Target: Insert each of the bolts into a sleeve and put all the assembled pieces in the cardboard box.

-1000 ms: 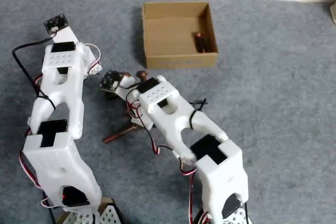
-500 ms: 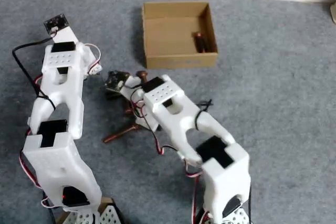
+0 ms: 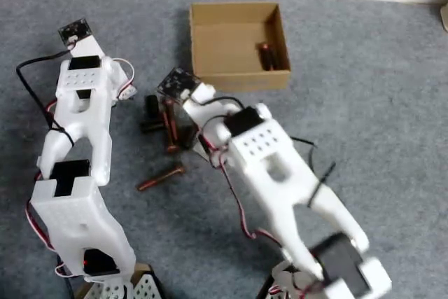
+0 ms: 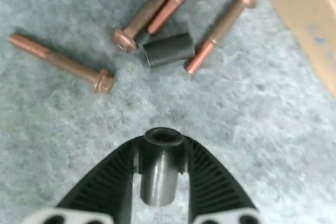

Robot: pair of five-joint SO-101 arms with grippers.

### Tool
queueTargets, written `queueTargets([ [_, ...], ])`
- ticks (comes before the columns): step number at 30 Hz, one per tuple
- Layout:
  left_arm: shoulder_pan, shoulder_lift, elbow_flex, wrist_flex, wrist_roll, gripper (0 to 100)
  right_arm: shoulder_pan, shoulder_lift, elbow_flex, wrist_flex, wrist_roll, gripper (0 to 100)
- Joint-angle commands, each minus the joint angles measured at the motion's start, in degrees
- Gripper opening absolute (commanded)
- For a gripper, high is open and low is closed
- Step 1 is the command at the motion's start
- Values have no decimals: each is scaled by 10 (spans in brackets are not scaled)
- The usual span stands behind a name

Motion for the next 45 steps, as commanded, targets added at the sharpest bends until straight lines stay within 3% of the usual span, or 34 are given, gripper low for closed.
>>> queueTargets([
  [1,54,-4,-26,1,-2,151,26,-116,42,-7,-11,5],
  [6,116,-2,-15,-1,-1,151,83,-250,159,-10,-16,5],
  [10,120,25,9,-78,-1,152,129,-349,260,-13,-14,5],
  [15,140,62,-2,-93,-61,152,131,-440,369,-35,-15,5],
  [21,139,79,-3,-93,-49,150,133,-492,474,-92,-17,5],
  [29,157,82,2,-91,-49,147,133,-495,487,-94,-18,5],
  [36,187,80,-4,-29,-49,146,132,-495,489,-95,-16,5],
  [38,190,81,-4,-27,-49,109,132,-495,490,-106,-16,5],
  [40,193,81,-4,-27,-53,12,133,-494,490,-124,-16,5],
  [45,195,81,-4,-27,-53,5,133,-494,491,-127,-16,5],
])
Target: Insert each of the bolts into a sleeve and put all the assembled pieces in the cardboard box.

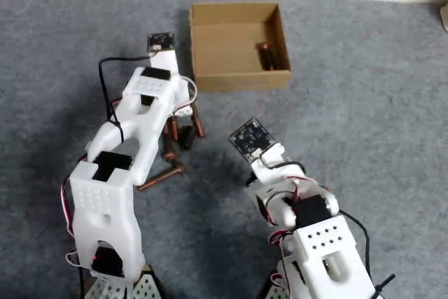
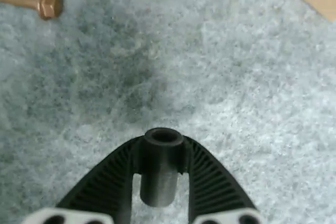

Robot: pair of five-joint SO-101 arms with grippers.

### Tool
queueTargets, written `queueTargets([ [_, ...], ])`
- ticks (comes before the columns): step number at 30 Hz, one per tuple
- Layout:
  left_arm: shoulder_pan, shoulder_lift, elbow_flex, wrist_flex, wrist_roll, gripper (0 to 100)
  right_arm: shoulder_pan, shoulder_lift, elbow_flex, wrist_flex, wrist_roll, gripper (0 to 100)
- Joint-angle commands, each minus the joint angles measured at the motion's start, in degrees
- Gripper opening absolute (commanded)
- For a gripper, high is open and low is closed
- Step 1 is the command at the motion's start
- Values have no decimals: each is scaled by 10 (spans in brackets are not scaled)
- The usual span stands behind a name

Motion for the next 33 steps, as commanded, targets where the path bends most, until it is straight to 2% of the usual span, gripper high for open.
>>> queueTargets([
  [1,20,-5,-11,17,-1,6,7,-8,-2,-16,-4,5],
  [7,24,-20,-19,49,-2,5,7,-12,11,-28,-4,5],
  [14,7,-156,66,55,-3,4,7,-13,60,-116,-4,5],
  [19,5,-311,218,-44,-3,4,7,-13,79,-160,-4,5],
  [26,7,-598,467,-206,-3,4,5,-28,89,-198,-8,5],
  [33,54,-836,659,-328,-42,4,-27,-232,188,-204,-43,5],
])
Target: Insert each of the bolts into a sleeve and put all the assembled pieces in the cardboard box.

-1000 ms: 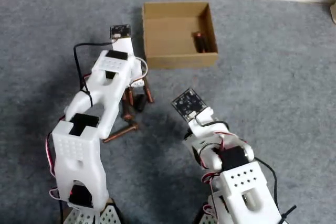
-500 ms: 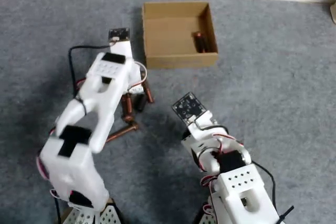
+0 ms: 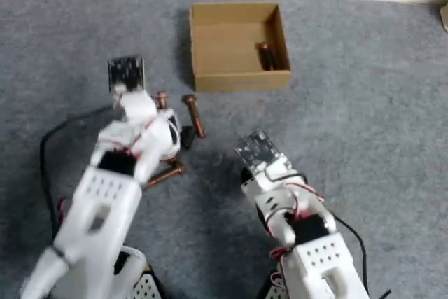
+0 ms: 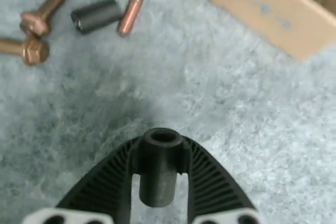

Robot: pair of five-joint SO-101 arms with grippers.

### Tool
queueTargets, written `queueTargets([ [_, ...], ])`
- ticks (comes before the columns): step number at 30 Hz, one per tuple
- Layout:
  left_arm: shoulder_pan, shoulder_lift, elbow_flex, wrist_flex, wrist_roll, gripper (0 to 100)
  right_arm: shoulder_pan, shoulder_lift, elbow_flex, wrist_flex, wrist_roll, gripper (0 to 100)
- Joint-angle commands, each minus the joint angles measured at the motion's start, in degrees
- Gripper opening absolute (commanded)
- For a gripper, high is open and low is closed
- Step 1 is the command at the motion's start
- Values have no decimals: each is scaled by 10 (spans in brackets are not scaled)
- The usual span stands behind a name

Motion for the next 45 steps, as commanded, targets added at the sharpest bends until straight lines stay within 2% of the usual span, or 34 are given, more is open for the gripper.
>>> queueTargets([
  [1,31,-130,60,-56,-20,4,-22,-143,46,-18,-18,5],
  [5,35,-222,102,-70,-18,4,-24,-313,123,-1,-18,5],
  [10,35,-317,168,-133,-18,4,-58,-272,123,-24,-39,5],
  [12,39,-355,210,-187,-11,4,-57,-271,122,-23,-45,5],
  [15,65,-410,283,-279,40,5,-56,-271,122,-22,-45,5],
  [18,99,-458,332,-333,50,5,-56,-271,122,-22,-45,5],
  [35,234,-502,364,-317,56,6,-55,-271,123,-22,-44,5],
  [37,247,-502,364,-305,79,6,-54,-271,123,-22,-44,5],
  [40,251,-502,363,-287,121,6,-31,-271,119,-22,-43,5],
  [45,250,-502,363,-280,120,6,-7,-271,117,-22,-45,5],
])
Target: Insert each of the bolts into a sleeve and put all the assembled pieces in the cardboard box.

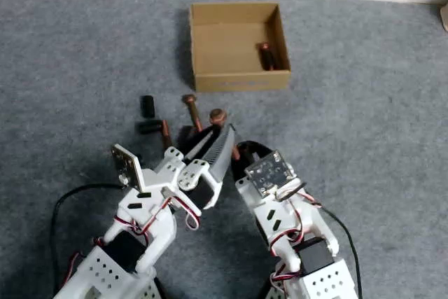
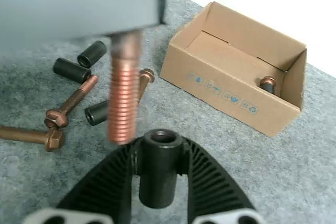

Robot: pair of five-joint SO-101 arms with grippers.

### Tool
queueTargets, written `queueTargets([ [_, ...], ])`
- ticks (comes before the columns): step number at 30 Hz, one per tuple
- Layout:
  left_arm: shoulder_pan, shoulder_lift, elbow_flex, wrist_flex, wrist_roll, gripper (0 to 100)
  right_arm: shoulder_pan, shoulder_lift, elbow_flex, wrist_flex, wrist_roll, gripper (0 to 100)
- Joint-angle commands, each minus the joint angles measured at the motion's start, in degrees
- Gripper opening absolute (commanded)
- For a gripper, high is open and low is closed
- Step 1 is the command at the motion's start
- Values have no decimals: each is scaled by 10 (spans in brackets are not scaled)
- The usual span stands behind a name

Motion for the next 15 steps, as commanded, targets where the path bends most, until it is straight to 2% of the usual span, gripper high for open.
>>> queueTargets([
  [1,8,-9,1,-3,5,6,16,-1,35,-16,-7,5],
  [8,6,-7,1,-4,4,6,14,-29,14,36,-8,5],
  [15,-21,-7,0,-4,5,6,-39,-33,-36,112,-9,5],
])
